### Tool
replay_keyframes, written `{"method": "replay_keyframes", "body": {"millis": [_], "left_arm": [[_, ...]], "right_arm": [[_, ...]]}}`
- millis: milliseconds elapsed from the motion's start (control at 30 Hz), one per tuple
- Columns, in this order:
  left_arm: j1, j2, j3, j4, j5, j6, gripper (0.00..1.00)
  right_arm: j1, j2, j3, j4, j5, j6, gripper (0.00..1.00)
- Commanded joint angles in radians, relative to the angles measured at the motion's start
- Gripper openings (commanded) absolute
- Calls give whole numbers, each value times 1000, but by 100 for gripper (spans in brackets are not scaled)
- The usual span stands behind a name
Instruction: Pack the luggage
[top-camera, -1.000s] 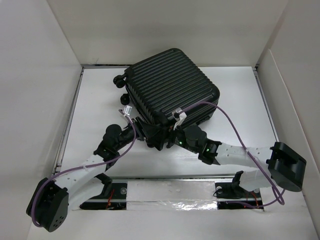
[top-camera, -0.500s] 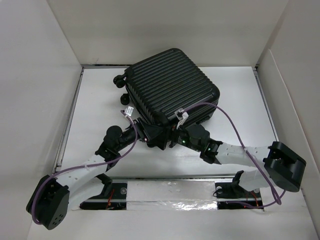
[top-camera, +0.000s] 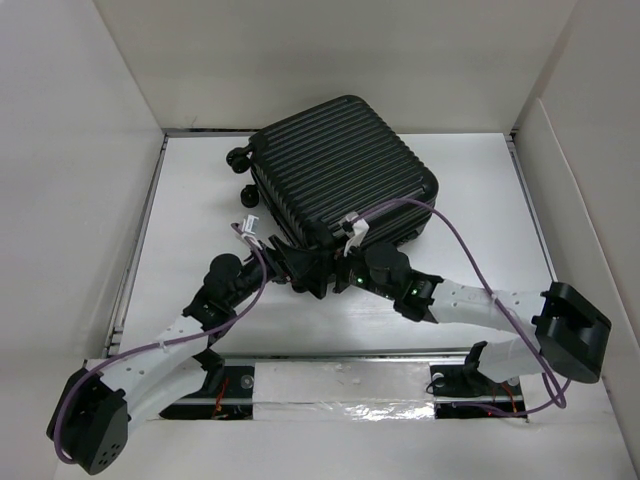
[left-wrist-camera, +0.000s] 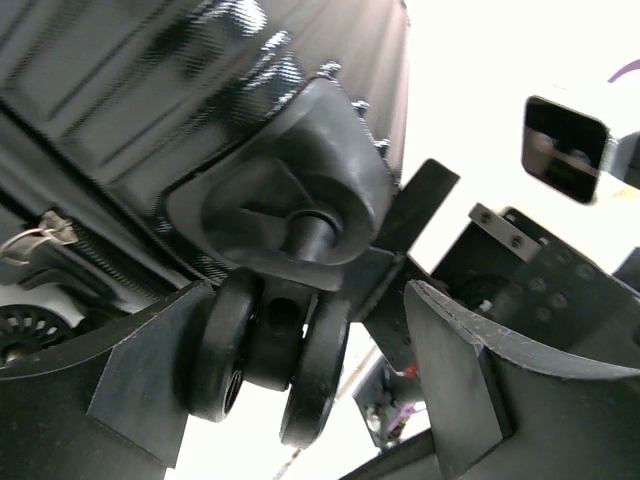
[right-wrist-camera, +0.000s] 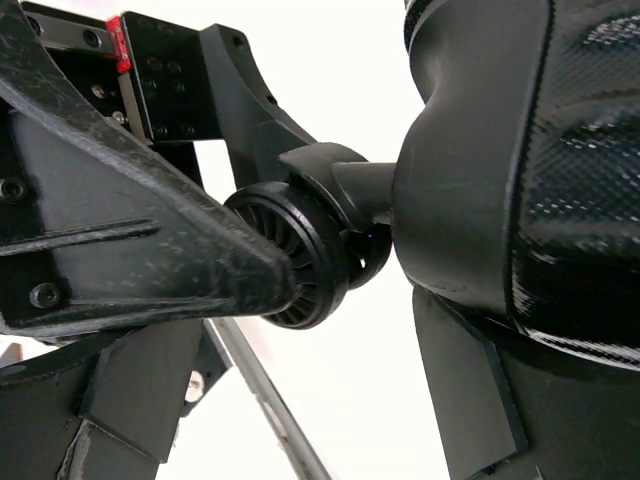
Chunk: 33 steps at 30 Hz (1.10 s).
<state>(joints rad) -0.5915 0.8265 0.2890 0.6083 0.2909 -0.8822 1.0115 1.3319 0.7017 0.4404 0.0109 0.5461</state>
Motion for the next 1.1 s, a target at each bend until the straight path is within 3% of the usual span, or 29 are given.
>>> {"method": "replay_keyframes", "body": {"millis": [0,133,267,400,467,800,967,1067], "left_arm": [[-25,-13,35,-82,-10,77,74],[-25,-4,44,-73,-6,83,76],[-25,6,41,-47,11,77,75],[-25,-6,32,-56,13,83,75],[-25,-21,27,-62,7,84,75],[-25,-33,35,-65,42,86,74],[-25,-53,35,-71,67,81,74],[-25,-70,32,-79,83,80,74]], "right_arm": [[1,27,125,60,90,-67,91],[12,78,189,57,74,-84,91],[12,104,174,161,106,-57,90],[12,92,160,216,60,-44,78],[12,75,151,227,49,-46,77],[1,61,56,382,26,64,91],[-25,76,65,409,89,83,91],[-25,76,88,393,133,84,85]]}}
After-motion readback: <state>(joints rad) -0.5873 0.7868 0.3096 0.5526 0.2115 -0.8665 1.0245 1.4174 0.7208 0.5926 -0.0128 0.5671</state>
